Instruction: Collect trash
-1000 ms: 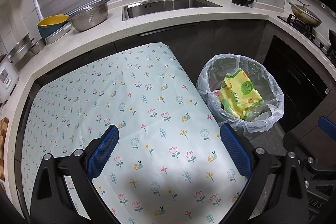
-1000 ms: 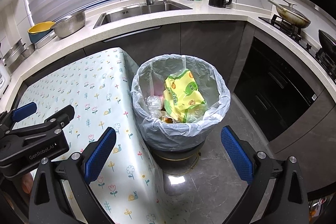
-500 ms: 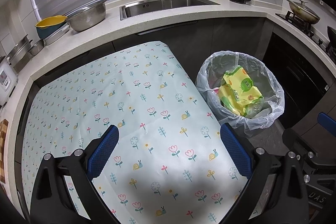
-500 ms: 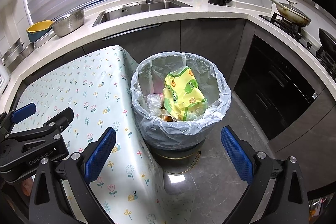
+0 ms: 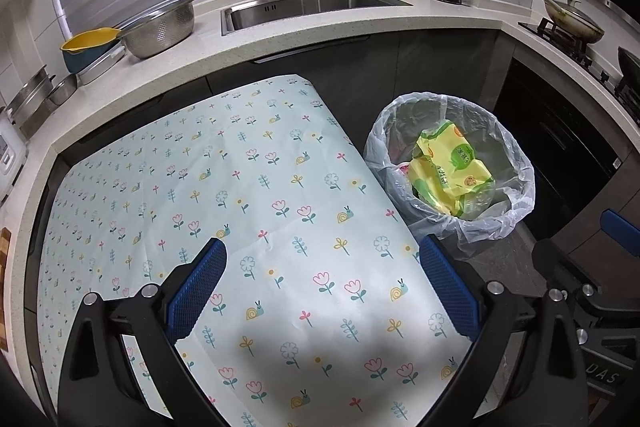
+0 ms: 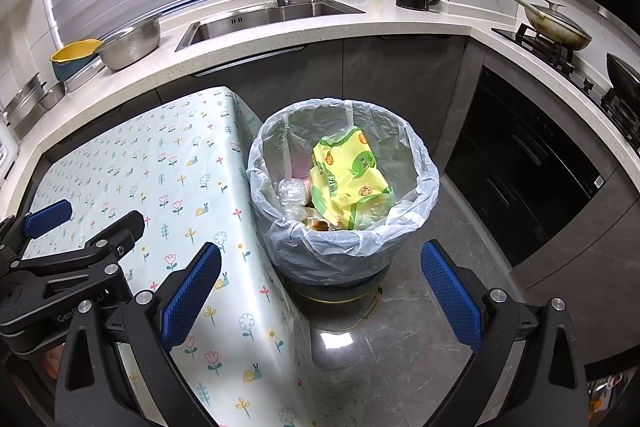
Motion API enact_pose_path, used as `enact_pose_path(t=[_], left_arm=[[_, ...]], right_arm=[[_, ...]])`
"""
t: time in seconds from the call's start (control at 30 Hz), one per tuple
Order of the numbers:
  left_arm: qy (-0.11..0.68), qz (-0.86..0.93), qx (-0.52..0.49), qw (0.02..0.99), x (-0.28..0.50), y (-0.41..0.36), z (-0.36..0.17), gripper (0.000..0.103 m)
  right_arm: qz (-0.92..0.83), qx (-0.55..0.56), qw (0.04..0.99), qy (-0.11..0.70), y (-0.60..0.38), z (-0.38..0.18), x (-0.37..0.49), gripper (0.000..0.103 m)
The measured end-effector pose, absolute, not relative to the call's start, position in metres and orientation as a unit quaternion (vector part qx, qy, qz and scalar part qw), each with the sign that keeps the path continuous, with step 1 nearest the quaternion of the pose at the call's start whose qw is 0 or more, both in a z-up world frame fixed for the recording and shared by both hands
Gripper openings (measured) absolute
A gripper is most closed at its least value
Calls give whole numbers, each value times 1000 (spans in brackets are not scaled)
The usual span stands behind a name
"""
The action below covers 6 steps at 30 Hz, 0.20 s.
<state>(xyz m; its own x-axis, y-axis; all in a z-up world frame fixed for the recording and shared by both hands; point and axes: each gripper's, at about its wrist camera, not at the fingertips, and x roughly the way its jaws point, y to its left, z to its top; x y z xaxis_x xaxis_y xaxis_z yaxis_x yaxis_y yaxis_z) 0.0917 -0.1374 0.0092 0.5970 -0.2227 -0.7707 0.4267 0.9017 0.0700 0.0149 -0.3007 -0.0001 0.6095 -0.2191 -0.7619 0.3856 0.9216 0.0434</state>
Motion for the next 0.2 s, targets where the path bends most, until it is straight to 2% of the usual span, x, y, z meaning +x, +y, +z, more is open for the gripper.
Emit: enact_pose_path(t=[0.2], left_arm=[[410,-185,121,885,91,-136,9,93]], right_arm=[[-170,104,891,409,-301,-1,14,96]])
